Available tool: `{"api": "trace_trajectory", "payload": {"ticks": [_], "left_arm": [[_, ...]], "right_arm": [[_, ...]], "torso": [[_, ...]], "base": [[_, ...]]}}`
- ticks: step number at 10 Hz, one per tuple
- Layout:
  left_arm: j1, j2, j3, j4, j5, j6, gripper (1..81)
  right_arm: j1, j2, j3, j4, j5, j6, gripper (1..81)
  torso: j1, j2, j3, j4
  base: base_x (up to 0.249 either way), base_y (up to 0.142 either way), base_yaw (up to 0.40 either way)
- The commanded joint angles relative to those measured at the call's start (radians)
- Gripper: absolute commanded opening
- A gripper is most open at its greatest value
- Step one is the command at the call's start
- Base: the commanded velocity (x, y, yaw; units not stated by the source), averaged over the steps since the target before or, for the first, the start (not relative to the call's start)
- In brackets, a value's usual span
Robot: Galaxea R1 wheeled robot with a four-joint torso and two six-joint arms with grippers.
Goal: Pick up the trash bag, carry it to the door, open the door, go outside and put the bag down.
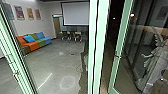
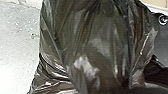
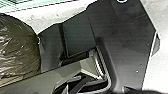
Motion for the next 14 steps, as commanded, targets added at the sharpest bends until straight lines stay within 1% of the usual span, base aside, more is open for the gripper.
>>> {"api": "trace_trajectory", "payload": {"ticks": [1, 4, 5, 6, 7, 13, 14], "left_arm": [[-0.059, -0.001, -0.01, 0.007, 0.056, 0.004, 1.0], [-0.061, 0.001, -0.005, 0.007, 0.059, 0.005, 1.0], [-0.061, 0.002, -0.004, 0.011, 0.062, 0.005, 1.0], [-0.061, 0.002, -0.004, 0.025, 0.065, 0.005, 1.0], [-0.059, 0.002, -0.004, 0.027, 0.066, 0.005, 1.0], [-0.062, -0.001, -0.004, 0.028, 0.071, 0.005, 1.0], [-0.062, -0.002, -0.004, 0.027, 0.071, 0.005, 1.0]], "right_arm": [[0.041, 0.016, 0.009, -0.01, -0.051, -0.001, 81.1], [0.041, 0.018, 0.009, -0.013, -0.052, -0.001, 81.1], [0.041, 0.018, 0.009, -0.013, -0.052, -0.001, 81.1], [0.041, 0.018, 0.009, -0.013, -0.052, -0.001, 81.1], [0.041, 0.018, 0.009, -0.013, -0.052, -0.001, 81.1], [0.033, 0.016, 0.009, -0.014, -0.043, -0.002, 81.1], [0.032, 0.016, 0.009, -0.014, -0.026, -0.004, 81.1]], "torso": [[0.0, 0.0, 0.0, 0.0], [0.0, 0.0, 0.0, 0.0], [0.0, 0.0, 0.0, 0.0], [0.0, 0.0, 0.0, 0.0], [0.0, 0.0, 0.0, 0.0], [0.0, 0.0, 0.0, 0.0], [0.0, 0.0, 0.0, 0.0]], "base": [[0.0, 0.0, 0.0], [0.0, 0.0, 0.0], [0.0, 0.0, 0.0], [0.0, 0.0, 0.0], [0.0, 0.0, 0.0], [0.0, 0.0, 0.0], [0.0, 0.0, -0.09]]}}
